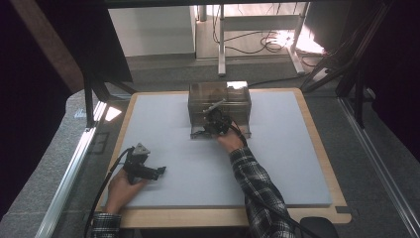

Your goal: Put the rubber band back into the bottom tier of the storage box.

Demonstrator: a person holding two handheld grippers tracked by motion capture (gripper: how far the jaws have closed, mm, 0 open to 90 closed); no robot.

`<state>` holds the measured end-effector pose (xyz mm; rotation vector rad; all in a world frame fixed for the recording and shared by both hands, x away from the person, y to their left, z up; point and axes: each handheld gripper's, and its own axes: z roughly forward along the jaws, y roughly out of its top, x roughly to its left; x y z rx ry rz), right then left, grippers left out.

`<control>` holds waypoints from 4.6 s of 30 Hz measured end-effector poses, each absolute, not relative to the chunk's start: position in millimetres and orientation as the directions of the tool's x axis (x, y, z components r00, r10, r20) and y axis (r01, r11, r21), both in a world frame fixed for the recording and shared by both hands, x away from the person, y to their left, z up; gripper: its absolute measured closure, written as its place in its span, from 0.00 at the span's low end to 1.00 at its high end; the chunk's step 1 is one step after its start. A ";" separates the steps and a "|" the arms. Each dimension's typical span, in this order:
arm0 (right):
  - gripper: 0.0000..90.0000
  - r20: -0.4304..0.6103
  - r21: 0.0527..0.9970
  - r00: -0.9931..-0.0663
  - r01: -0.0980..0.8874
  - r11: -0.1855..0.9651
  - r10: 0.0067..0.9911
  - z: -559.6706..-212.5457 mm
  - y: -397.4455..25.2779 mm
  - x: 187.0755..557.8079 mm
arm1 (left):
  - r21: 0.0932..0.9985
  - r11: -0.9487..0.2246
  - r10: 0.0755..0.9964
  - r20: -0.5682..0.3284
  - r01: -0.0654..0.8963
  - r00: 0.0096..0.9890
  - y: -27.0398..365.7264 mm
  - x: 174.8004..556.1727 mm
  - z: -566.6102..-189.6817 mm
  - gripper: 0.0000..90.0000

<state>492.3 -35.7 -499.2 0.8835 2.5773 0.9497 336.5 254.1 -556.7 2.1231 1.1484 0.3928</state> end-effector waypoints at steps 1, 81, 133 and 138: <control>0.87 -0.029 0.657 -0.785 0.451 0.604 0.618 -498.8 -35.6 491.8 | 0.690 -0.378 0.823 -0.055 0.618 0.565 254.2 336.5 -556.7 0.00; 0.58 -0.057 0.668 -0.817 0.396 0.630 0.574 -479.1 -89.4 440.0 | 0.690 -0.378 0.824 -0.055 0.618 0.565 254.1 336.5 -556.7 0.00; 0.28 -0.067 0.650 -0.782 0.437 0.622 0.620 -478.3 -154.7 410.8 | 0.690 -0.378 0.824 -0.054 0.617 0.565 254.1 336.5 -556.7 0.00; 0.25 -0.066 0.649 -0.779 0.441 0.620 0.623 -479.9 -159.9 409.0 | 0.690 -0.378 0.824 -0.054 0.617 0.565 254.1 336.4 -556.7 0.00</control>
